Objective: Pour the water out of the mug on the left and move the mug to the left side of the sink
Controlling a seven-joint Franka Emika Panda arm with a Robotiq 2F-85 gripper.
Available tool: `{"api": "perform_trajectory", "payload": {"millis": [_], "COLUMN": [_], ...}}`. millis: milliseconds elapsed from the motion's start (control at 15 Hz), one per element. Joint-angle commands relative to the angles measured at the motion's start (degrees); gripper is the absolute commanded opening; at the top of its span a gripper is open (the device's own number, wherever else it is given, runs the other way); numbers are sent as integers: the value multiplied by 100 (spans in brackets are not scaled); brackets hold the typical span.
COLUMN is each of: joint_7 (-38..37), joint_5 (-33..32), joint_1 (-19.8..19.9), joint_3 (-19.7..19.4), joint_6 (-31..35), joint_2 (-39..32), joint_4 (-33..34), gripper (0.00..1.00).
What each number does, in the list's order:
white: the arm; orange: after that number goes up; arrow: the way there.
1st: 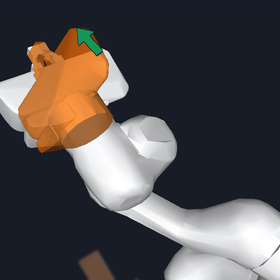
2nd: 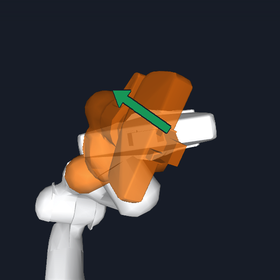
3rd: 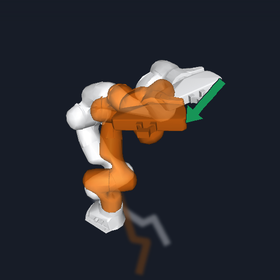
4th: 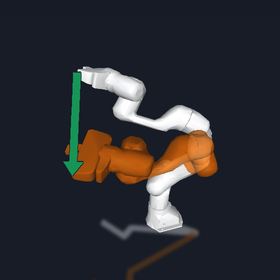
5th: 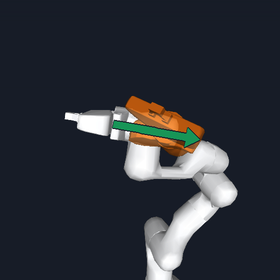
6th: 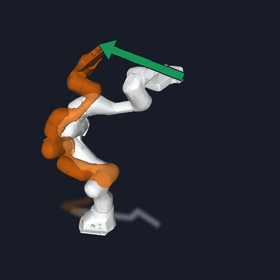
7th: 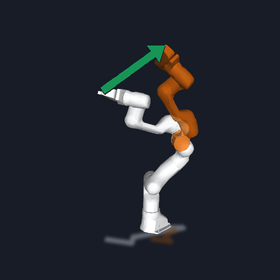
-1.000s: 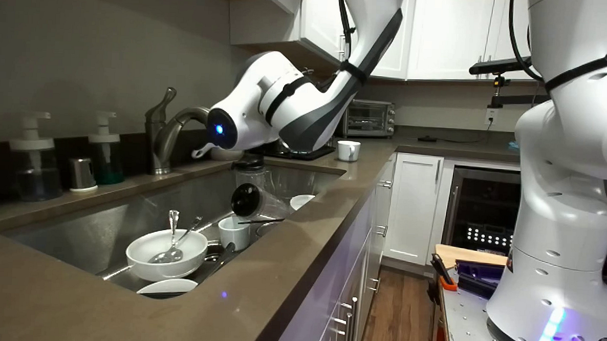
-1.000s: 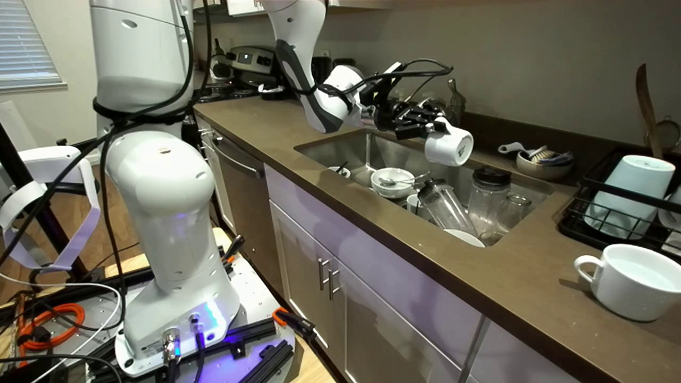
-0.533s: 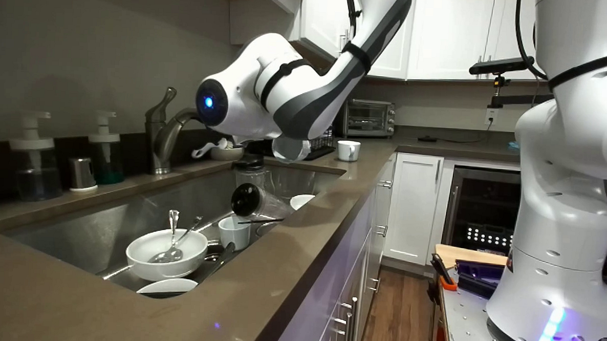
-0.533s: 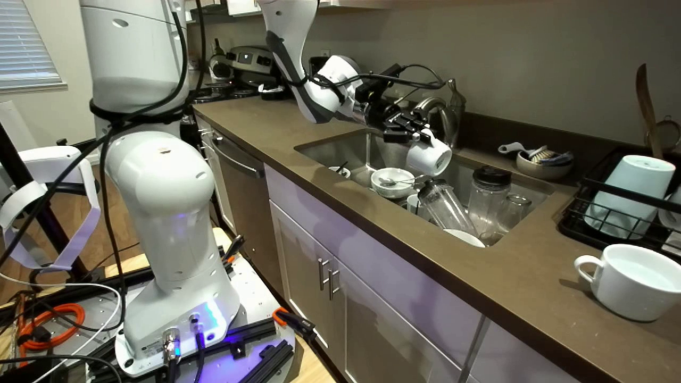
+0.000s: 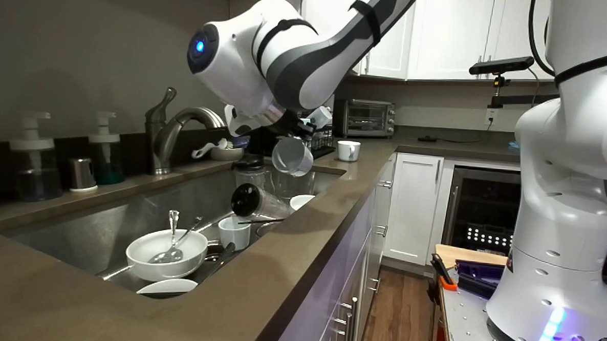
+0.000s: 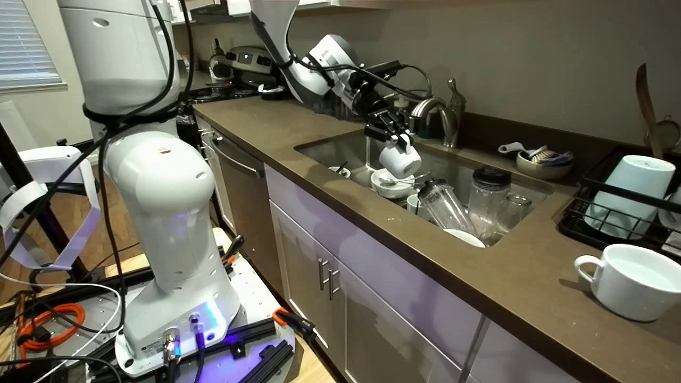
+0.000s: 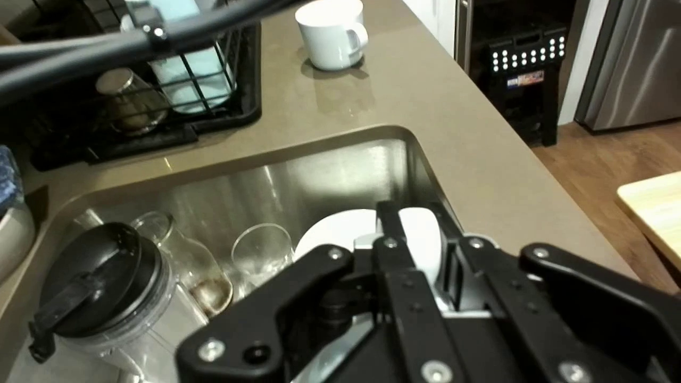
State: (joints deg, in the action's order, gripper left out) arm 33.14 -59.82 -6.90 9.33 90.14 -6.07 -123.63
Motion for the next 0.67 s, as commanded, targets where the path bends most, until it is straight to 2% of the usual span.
{"api": "perform_trajectory", "payload": {"millis": [0, 333, 600], "joint_7": [513, 746, 732], "joint_5": [674, 1254, 1568], "joint_1": [8, -78, -218], "joint_3": [38, 82, 176], "joint_6": [542, 1262, 1531], "joint_2": [423, 522, 466], "joint_4": [-105, -43, 104], "gripper": [4, 4, 4]}}
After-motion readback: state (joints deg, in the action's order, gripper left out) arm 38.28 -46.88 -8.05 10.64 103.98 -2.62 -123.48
